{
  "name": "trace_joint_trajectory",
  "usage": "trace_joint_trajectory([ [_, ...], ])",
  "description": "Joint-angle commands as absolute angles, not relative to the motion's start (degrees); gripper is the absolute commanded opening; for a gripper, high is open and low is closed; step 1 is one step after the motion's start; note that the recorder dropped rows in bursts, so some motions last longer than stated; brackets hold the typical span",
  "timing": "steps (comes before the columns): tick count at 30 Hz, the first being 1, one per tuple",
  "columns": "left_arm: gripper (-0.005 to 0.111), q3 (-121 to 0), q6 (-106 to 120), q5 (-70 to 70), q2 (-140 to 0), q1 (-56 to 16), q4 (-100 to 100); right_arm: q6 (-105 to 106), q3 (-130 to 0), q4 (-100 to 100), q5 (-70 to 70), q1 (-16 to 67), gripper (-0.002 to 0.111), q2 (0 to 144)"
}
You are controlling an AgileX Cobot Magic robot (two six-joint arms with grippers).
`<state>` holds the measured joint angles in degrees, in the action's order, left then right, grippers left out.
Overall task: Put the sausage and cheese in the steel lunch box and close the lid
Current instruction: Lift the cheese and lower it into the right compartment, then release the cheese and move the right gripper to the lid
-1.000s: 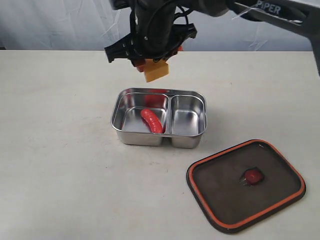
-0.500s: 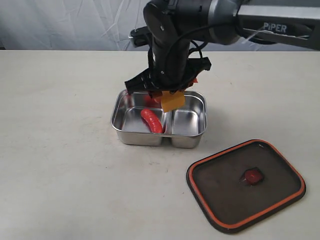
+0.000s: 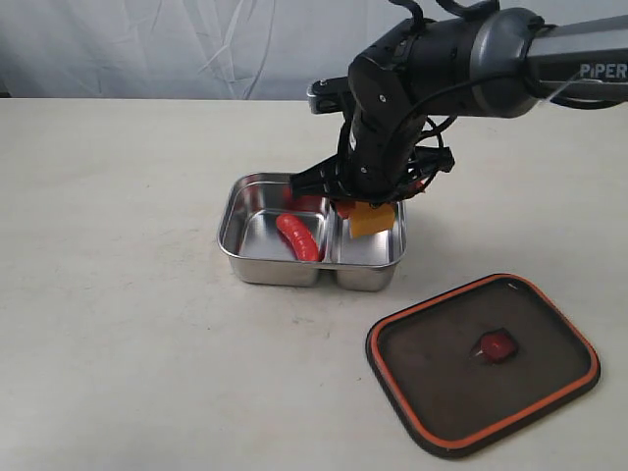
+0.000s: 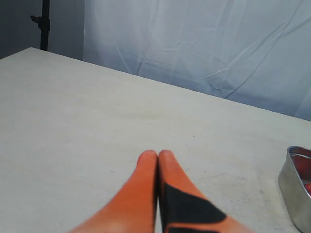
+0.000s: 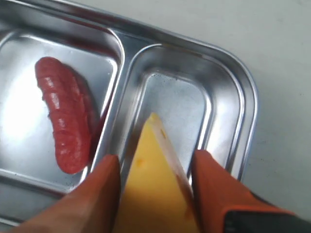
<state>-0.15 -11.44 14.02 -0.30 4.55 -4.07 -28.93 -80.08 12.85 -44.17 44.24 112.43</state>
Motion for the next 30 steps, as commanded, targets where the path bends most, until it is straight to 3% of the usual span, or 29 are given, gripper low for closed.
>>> trace_joint_trajectory([
  [1,0.0,0.0,-11.45,13.37,0.0,4.44,-3.69,-29.16,-79.61,13.64,-43.23,44.04,0.0,111.61],
  [9,0.0,0.0,-11.45,13.37,0.0,4.44,-3.69,-29.16,-79.61,13.78,-43.47,44.04,0.045,111.61],
  [30,0.0,0.0,-11.45,13.37,0.0,4.44,-3.69,-29.52,-79.61,17.44,-45.84,44.04,0.045,111.61],
])
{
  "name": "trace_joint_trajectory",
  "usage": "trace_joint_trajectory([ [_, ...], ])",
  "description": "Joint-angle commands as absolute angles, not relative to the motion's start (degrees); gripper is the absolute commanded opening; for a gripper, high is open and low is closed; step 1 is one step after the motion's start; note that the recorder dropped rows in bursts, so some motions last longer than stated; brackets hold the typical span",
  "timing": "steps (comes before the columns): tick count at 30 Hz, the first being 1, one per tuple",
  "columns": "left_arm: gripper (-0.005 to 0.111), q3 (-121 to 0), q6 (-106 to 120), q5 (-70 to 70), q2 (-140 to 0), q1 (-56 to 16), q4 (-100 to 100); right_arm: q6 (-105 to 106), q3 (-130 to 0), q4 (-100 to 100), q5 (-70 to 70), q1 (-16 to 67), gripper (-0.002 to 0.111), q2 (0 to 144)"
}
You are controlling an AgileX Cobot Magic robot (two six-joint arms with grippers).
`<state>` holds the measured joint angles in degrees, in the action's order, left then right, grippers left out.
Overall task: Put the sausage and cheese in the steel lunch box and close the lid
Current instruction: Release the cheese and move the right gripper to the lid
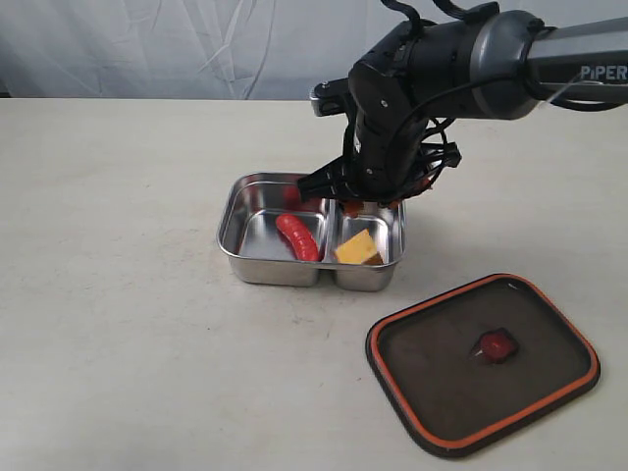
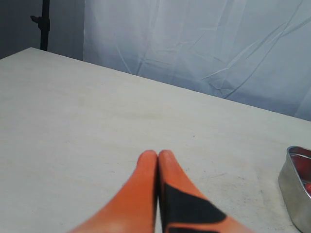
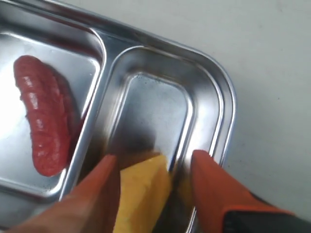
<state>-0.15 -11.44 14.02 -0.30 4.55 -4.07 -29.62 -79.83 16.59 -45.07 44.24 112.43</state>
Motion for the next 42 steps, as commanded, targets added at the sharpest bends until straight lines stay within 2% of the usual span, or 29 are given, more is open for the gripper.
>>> trace_joint_trajectory([
  [1,0.0,0.0,-11.45,13.37,0.0,4.44,-3.69,-29.52,-79.61,17.44,-45.84,44.04,0.045,111.61],
  [5,0.0,0.0,-11.45,13.37,0.0,4.44,-3.69,-29.52,-79.61,17.82,-45.82,44.04,0.046,111.48],
  [7,0.0,0.0,-11.45,13.37,0.0,4.44,-3.69,-29.37,-79.61,18.57,-46.75,44.04,0.055,110.55],
  [12,0.0,0.0,-11.45,13.37,0.0,4.44,-3.69,-22.66,-79.74,20.9,-53.54,44.04,0.085,105.12],
  [15,0.0,0.0,-11.45,13.37,0.0,4.44,-3.69,-21.13,-79.16,21.01,-54.81,44.04,0.094,101.21],
  [27,0.0,0.0,-11.45,13.37,0.0,4.44,-3.69,-24.37,-65.0,20.79,-55.23,44.04,0.094,88.2],
  [34,0.0,0.0,-11.45,13.27,0.0,4.44,-3.69,-25.47,-60.35,18.01,-55.39,44.16,0.094,87.57],
  [38,0.0,0.0,-11.45,13.27,0.0,4.44,-3.69,-17.14,-60.23,8.94,-53.49,44.16,0.093,87.57],
  [40,0.0,0.0,-11.45,13.27,0.0,4.44,-3.69,-15.41,-60.23,6.53,-52.07,44.16,0.088,87.57],
  [41,0.0,0.0,-11.45,13.27,0.0,4.44,-3.69,-15.41,-60.23,5.92,-51.57,44.16,0.083,87.57],
  [42,0.0,0.0,-11.45,13.27,0.0,4.44,-3.69,-15.41,-60.23,5.7,-51.16,44.16,0.072,87.57],
])
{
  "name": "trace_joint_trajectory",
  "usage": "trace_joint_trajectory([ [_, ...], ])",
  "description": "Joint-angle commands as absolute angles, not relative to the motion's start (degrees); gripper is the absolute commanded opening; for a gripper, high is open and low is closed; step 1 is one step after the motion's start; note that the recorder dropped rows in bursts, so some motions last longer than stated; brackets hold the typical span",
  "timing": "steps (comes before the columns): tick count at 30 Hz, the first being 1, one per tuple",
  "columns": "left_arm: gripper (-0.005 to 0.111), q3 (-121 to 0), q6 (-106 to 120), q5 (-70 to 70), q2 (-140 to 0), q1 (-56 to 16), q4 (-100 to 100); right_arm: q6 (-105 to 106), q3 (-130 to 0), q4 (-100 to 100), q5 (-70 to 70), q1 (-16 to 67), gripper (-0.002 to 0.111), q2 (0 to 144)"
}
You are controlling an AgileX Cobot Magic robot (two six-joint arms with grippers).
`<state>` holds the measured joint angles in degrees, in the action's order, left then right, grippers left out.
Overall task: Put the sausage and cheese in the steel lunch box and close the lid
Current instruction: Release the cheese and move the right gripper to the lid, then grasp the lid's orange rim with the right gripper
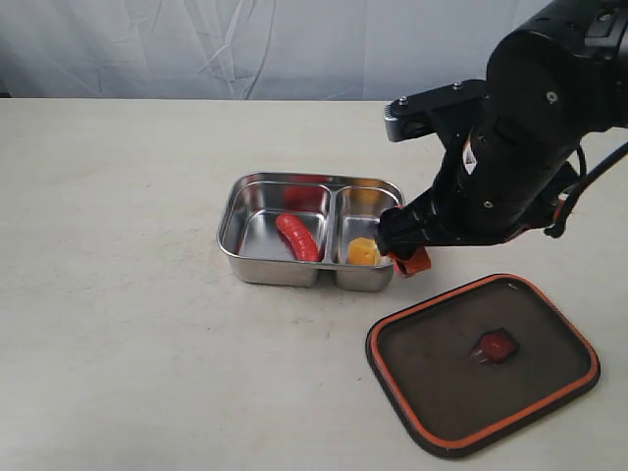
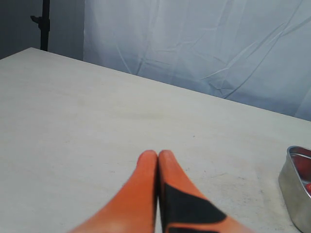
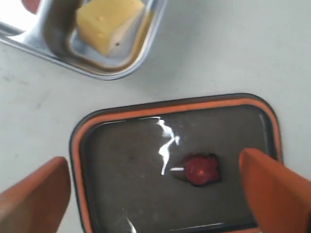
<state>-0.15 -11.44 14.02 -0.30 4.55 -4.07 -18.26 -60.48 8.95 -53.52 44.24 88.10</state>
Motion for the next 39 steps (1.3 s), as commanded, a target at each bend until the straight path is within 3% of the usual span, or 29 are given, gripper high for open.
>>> trace_joint_trajectory([
  [1,0.0,0.0,-11.45,13.27,0.0,4.44,-3.69,-15.41,-60.23,5.84,-51.16,44.16,0.062,87.57],
  [5,0.0,0.0,-11.45,13.27,0.0,4.44,-3.69,-15.73,-60.36,7.71,-51.41,44.01,0.009,87.57],
  [6,0.0,0.0,-11.45,13.27,0.0,4.44,-3.69,-17.1,-60.48,10.71,-51.41,44.01,0.0,87.43],
  [11,0.0,0.0,-11.45,13.27,0.0,4.44,-3.69,-27.62,-60.98,26.49,-55.69,43.74,0.014,85.83],
  [16,0.0,0.0,-11.45,13.27,0.0,4.44,-3.69,-24.5,-59.13,23.84,-57.27,37.78,0.032,83.83],
  [27,0.0,0.0,-11.45,13.27,0.0,4.44,-3.69,-6.37,-50.09,3.82,-47.64,23.59,0.038,84.93],
  [31,0.0,0.0,-11.45,13.27,0.0,4.44,-3.69,-5.7,-48.65,3.42,-46.4,21.25,0.051,87.75],
  [39,0.0,0.0,-11.45,13.27,0.0,4.44,-3.69,-5.69,-48.14,4.63,-42.33,20.03,0.051,95.75],
])
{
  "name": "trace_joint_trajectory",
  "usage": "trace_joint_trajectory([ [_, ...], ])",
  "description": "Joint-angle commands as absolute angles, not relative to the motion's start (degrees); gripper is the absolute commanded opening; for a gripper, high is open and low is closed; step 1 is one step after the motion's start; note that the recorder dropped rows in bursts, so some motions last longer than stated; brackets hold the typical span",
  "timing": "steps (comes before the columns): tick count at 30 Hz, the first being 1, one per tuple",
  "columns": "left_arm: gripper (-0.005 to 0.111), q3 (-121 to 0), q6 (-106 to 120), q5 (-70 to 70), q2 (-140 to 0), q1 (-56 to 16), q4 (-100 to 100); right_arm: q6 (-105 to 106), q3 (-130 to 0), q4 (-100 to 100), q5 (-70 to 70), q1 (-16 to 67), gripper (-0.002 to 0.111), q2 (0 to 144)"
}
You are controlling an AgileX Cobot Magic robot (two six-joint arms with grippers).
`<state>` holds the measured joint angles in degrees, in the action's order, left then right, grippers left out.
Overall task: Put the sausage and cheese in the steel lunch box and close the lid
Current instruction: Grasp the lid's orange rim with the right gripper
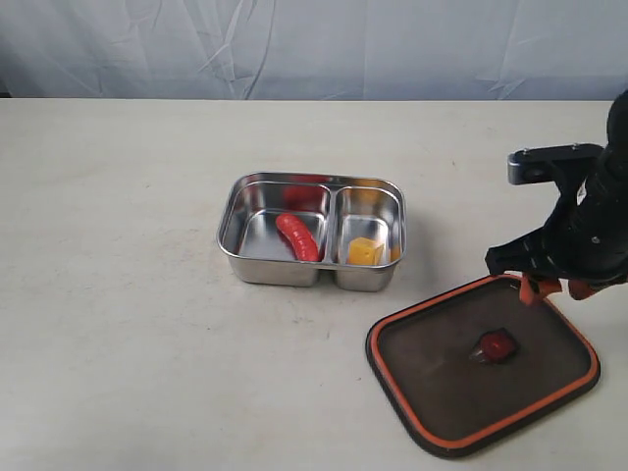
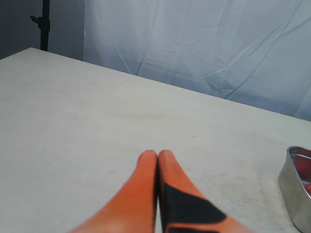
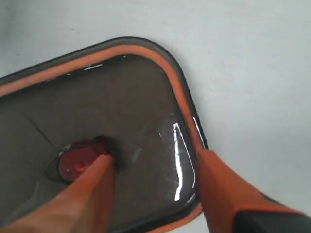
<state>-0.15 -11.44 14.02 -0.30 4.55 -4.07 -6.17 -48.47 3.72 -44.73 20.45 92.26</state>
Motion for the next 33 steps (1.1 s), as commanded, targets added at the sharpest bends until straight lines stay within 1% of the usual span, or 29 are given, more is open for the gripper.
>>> trace_joint_trajectory([
  [1,0.0,0.0,-11.45,13.27,0.0,4.44,-3.69,-5.96,-48.14,5.5,-41.0,20.03,0.051,97.6],
  [8,0.0,0.0,-11.45,13.27,0.0,4.44,-3.69,-6.18,-48.14,8.53,-38.33,20.03,0.051,101.87],
  [10,0.0,0.0,-11.45,13.27,0.0,4.44,-3.69,-6.18,-48.14,9.37,-37.83,20.03,0.048,102.93],
  [12,0.0,0.0,-11.45,13.39,0.0,4.44,-3.69,-6.29,-48.14,10.02,-37.71,20.03,0.035,104.29],
  [15,0.0,0.0,-11.45,13.51,0.0,4.44,-3.69,-6.38,-48.14,10.02,-37.06,20.03,0.003,105.82],
  [16,0.0,0.0,-11.45,13.51,0.0,4.44,-3.69,-6.5,-48.14,10.34,-36.62,20.03,-0.001,105.91],
  [26,0.0,0.0,-11.45,13.51,0.0,4.44,-3.69,-4.28,-47.82,11.04,-36.76,20.03,-0.001,105.38],
  [33,0.0,0.0,-11.45,13.51,0.0,4.44,-3.69,-1.87,-45.1,11.52,-36.54,20.15,-0.001,101.28],
])
